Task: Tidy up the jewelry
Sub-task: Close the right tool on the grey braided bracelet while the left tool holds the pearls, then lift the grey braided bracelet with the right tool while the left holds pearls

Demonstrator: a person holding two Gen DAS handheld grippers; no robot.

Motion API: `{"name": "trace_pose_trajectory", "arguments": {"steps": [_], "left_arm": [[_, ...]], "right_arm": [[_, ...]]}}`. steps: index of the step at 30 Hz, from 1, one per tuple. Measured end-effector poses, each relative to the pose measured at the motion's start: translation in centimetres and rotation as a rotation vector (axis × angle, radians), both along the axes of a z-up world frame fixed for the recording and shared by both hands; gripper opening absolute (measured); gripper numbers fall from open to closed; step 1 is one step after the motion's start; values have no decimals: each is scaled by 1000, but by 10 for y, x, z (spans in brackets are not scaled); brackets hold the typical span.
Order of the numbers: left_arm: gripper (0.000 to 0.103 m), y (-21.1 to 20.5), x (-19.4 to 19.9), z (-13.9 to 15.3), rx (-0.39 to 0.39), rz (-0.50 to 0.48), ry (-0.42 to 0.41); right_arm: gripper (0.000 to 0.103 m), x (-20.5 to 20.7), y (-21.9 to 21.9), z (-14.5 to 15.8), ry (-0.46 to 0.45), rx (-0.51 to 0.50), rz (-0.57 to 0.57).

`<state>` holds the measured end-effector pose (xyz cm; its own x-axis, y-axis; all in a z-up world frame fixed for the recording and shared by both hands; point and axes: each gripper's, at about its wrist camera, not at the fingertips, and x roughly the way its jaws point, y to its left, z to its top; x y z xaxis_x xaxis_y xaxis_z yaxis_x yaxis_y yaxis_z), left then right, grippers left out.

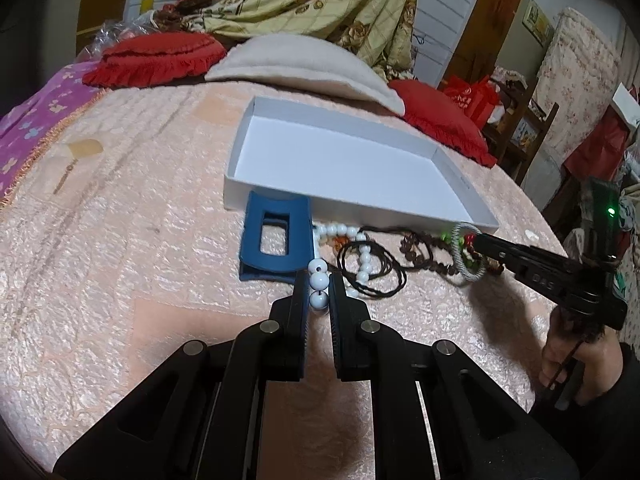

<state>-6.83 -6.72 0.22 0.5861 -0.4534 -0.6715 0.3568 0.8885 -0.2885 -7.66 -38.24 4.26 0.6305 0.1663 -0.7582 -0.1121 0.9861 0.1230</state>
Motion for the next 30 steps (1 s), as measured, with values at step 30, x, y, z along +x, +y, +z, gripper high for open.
{"name": "trace_pose_trajectory", "arguments": {"steps": [30], "left_arm": [[8, 16, -10, 3, 46, 60, -30]], "right_arm": [[8, -20, 17, 6, -24, -10, 15]]}}
